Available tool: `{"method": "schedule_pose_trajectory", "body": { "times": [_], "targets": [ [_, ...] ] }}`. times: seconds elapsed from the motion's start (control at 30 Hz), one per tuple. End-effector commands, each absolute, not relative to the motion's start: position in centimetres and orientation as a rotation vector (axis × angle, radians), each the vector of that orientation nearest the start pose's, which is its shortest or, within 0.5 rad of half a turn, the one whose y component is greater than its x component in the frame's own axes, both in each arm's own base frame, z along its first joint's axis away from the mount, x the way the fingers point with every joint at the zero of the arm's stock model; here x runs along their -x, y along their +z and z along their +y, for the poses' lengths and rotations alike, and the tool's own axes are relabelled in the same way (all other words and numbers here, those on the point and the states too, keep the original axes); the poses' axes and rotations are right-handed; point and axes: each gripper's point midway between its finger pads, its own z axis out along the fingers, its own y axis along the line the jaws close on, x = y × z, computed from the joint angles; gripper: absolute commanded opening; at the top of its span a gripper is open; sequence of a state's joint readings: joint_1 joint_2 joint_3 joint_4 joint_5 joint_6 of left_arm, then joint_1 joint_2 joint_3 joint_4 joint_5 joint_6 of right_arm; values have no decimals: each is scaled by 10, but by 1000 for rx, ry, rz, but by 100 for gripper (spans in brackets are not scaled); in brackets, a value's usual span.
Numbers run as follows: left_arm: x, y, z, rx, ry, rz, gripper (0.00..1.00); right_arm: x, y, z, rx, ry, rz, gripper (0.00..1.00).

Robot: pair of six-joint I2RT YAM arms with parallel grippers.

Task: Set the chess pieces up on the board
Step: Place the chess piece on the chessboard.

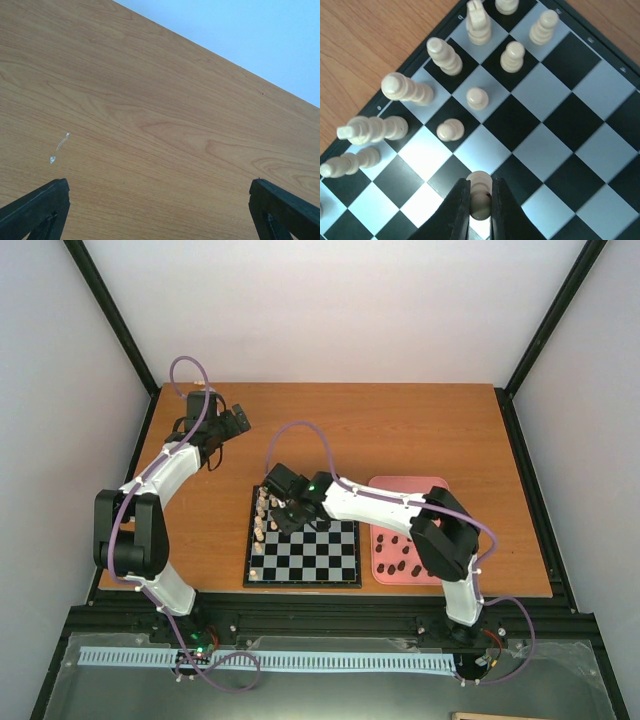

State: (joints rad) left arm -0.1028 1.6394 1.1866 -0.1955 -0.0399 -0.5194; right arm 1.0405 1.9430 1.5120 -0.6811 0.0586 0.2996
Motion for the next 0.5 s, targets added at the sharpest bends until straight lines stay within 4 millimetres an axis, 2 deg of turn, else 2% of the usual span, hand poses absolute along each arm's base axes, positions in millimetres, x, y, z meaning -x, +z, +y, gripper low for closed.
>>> {"method": "schedule_pose_trajectory", "body": {
  "times": [0.0,0.23,0.47],
  "targets": [
    [-486,190,-41,476,-304,2145,100,-241,94,426,1050,403,2535,3],
    [-484,192,-38,479,-289,2141,100,-233,84,446,1141,410,2546,3],
    [-486,189,-39,482,-290,2146,100,-219,76,445,1196,387,2570,3]
  ]
}}
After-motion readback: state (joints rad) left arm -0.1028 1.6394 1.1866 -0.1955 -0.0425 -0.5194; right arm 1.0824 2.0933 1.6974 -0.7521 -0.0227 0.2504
